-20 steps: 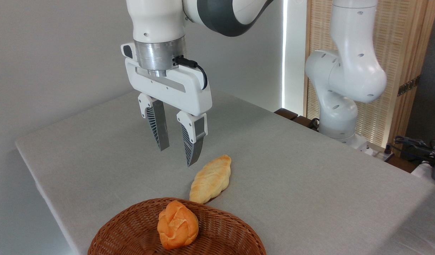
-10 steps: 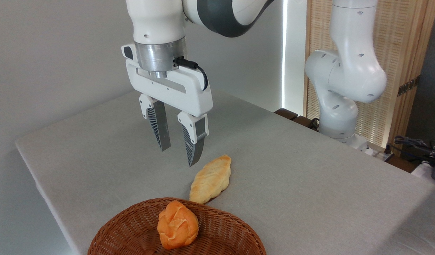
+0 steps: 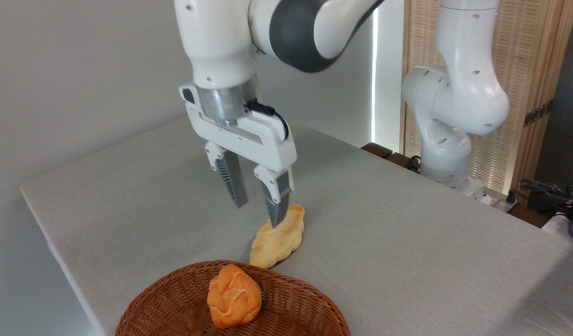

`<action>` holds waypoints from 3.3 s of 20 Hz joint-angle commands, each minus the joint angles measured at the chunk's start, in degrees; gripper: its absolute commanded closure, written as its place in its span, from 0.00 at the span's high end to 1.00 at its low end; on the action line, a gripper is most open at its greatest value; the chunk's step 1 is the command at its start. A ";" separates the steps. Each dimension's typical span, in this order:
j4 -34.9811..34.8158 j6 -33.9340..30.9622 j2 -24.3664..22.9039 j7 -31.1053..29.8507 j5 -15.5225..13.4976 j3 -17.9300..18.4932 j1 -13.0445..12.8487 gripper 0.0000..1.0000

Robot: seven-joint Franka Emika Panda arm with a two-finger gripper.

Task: Put bread into the basket
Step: 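Lower the open gripper down onto the elongated bread roll, then close the gripper fingers around the middle of the bread roll, then lift the held bread roll and carry it over the wicker basket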

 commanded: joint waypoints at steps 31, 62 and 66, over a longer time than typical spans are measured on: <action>-7.56 4.48 3.31 -11.81 -0.83 -3.54 -0.60 0.80; -5.37 3.08 2.69 -7.06 -0.73 -3.72 -0.33 0.29; -4.58 2.55 2.34 -7.06 -0.82 -3.90 -0.42 0.29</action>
